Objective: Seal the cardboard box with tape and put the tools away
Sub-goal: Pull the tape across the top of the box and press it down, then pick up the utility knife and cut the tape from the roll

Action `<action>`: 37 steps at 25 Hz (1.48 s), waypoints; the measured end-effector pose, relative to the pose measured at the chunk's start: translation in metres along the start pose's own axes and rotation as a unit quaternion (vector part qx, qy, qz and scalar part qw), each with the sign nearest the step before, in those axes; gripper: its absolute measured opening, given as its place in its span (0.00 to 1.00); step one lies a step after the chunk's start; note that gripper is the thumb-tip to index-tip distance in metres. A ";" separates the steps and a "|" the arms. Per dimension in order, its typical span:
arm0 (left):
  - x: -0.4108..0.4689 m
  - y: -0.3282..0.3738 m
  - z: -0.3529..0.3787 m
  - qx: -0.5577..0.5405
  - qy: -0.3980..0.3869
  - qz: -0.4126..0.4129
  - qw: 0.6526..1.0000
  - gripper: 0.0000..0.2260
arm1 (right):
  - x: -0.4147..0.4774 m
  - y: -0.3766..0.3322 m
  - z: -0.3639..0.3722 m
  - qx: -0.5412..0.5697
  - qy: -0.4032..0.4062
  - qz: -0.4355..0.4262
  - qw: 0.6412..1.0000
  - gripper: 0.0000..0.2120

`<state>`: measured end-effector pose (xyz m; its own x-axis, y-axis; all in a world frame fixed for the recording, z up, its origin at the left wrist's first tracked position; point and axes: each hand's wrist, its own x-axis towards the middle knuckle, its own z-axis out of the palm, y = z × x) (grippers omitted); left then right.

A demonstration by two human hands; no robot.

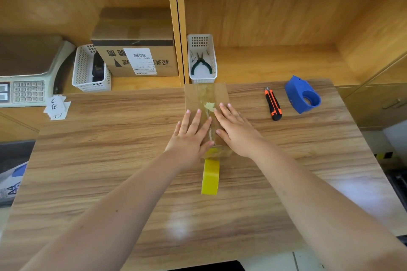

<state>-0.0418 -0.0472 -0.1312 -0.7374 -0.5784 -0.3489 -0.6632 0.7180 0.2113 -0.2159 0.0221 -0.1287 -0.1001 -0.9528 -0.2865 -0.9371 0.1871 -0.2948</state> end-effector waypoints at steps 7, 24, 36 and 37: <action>0.013 0.010 -0.009 -0.040 0.023 -0.006 0.999 0.29 | 0.005 0.006 -0.007 0.063 0.051 -0.006 0.997 0.27; 0.075 0.067 -0.040 -0.076 0.117 0.007 0.990 0.19 | 0.003 0.105 -0.011 0.166 0.128 0.090 0.974 0.23; 0.125 0.097 -0.039 -0.085 0.114 0.048 0.989 0.13 | 0.008 0.195 -0.013 0.312 0.169 0.257 0.899 0.21; 0.129 0.099 -0.039 -0.089 0.109 0.045 0.989 0.13 | 0.011 0.199 -0.013 0.318 0.170 0.267 0.894 0.21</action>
<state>-0.2069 -0.0659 -0.1197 -0.7919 -0.5988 -0.1199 -0.5912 0.7025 0.3962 -0.4074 0.0458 -0.1786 -0.6735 -0.6843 -0.2794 -0.3558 0.6315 -0.6889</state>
